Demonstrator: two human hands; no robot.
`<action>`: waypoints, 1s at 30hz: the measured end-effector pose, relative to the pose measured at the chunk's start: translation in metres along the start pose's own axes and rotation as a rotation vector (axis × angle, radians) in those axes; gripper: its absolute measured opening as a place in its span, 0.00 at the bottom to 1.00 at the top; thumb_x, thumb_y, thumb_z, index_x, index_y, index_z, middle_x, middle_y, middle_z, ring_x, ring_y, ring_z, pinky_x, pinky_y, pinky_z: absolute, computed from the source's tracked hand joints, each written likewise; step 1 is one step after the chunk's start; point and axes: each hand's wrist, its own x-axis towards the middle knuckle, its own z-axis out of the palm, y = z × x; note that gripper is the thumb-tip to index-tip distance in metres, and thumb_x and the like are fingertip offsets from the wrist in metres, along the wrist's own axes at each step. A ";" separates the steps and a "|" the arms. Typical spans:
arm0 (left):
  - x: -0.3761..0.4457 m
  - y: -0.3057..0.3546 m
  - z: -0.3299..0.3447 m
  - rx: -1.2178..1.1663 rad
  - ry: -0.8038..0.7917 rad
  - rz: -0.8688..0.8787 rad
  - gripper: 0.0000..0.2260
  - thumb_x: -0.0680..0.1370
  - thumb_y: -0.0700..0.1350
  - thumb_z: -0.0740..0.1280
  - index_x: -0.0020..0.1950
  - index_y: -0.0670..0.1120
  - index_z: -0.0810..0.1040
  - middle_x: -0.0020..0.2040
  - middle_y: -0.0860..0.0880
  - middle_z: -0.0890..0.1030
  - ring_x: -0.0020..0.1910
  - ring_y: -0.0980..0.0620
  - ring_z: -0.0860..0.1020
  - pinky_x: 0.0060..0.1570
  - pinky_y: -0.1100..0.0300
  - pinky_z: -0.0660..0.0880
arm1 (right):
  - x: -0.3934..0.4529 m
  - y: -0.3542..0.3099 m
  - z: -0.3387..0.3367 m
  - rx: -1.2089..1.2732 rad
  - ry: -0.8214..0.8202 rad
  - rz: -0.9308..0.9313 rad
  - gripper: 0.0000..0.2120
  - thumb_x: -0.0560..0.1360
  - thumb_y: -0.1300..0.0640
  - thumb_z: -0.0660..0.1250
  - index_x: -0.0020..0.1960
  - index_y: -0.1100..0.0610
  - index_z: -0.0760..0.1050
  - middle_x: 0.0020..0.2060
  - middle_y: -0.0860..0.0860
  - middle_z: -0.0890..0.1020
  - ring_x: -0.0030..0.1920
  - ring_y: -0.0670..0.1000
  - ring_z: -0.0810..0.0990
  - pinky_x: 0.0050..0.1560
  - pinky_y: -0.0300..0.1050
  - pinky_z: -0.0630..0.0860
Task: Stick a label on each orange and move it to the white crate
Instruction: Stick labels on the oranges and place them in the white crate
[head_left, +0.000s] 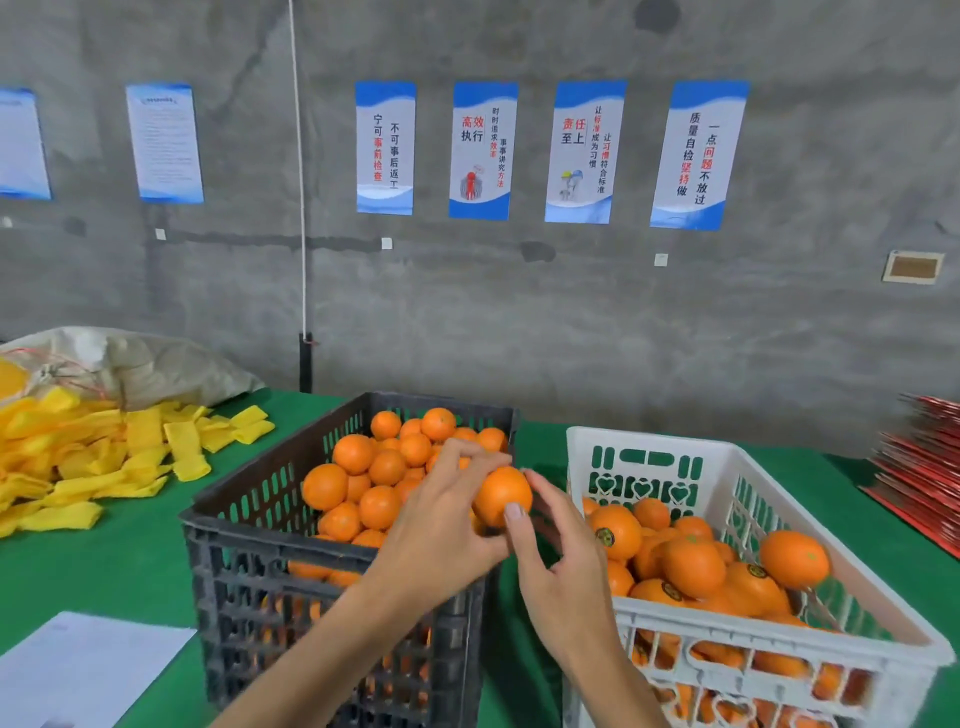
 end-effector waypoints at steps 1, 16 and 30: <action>-0.015 0.006 0.002 -0.026 0.029 0.018 0.27 0.73 0.51 0.78 0.71 0.50 0.77 0.65 0.54 0.70 0.57 0.56 0.76 0.48 0.54 0.80 | -0.015 -0.001 -0.001 0.043 0.023 0.017 0.23 0.78 0.34 0.64 0.71 0.36 0.71 0.65 0.36 0.78 0.64 0.40 0.78 0.62 0.39 0.78; -0.199 -0.009 0.053 -0.056 -0.163 -0.226 0.27 0.75 0.51 0.77 0.71 0.46 0.75 0.65 0.50 0.70 0.54 0.49 0.78 0.49 0.54 0.81 | -0.166 0.065 -0.013 -0.174 -0.238 0.247 0.11 0.84 0.54 0.64 0.63 0.51 0.82 0.57 0.43 0.84 0.58 0.41 0.80 0.61 0.43 0.77; -0.258 -0.025 0.077 0.072 -0.398 -0.434 0.41 0.76 0.70 0.64 0.81 0.51 0.56 0.69 0.52 0.66 0.63 0.53 0.69 0.62 0.52 0.76 | -0.194 0.106 -0.014 -0.443 -0.585 0.207 0.14 0.80 0.48 0.69 0.60 0.54 0.85 0.57 0.43 0.79 0.59 0.45 0.73 0.64 0.46 0.73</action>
